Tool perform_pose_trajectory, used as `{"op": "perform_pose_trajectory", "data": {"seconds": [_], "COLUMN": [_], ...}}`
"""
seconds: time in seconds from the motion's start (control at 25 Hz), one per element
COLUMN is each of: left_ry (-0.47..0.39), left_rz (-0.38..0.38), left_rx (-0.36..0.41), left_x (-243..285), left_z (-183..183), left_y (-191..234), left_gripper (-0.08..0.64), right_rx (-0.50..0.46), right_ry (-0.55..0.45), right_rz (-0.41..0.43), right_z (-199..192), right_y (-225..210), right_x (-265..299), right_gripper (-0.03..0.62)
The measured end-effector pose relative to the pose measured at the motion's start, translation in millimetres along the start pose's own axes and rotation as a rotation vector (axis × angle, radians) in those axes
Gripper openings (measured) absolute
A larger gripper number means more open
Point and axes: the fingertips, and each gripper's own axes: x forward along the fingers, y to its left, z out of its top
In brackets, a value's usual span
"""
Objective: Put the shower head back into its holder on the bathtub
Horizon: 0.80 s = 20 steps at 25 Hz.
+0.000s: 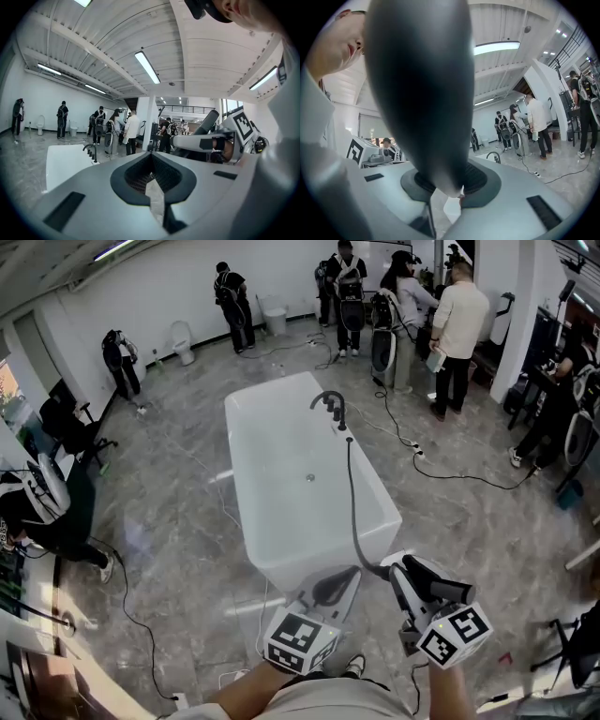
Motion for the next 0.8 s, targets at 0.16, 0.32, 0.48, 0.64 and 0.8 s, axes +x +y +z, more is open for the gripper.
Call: {"op": "perform_pose_trajectory", "data": {"seconds": [0.16,0.32,0.48,0.64,0.8], "left_ry": [0.004,0.007,0.014,0.022,0.026], "left_rz": [0.003,0.003,-0.003,-0.008,-0.011], "left_rx": [0.002,0.0,-0.005,-0.007,-0.005], "left_x": [1.4,0.2,0.8,7.0,19.8], "left_z": [-0.1,-3.6,-4.2,-6.5,-10.0], "left_y": [3.0,4.0,-1.6,-6.5,-11.2], "left_gripper": [0.005,0.005,0.005,0.005,0.005], "right_rx": [-0.009,-0.018,-0.016,-0.003,0.02], "right_ry": [-0.005,-0.02,-0.037,-0.047,-0.057], "right_rz": [-0.003,-0.009,-0.017,-0.022,-0.027], "right_z": [3.9,8.8,18.0,20.7,20.6], "right_y": [-0.3,1.5,0.9,-5.2,-20.5], "right_x": [2.0,-1.0,-9.7,-15.9,-21.3], "right_gripper": [0.115,0.115,0.115,0.115,0.115]}}
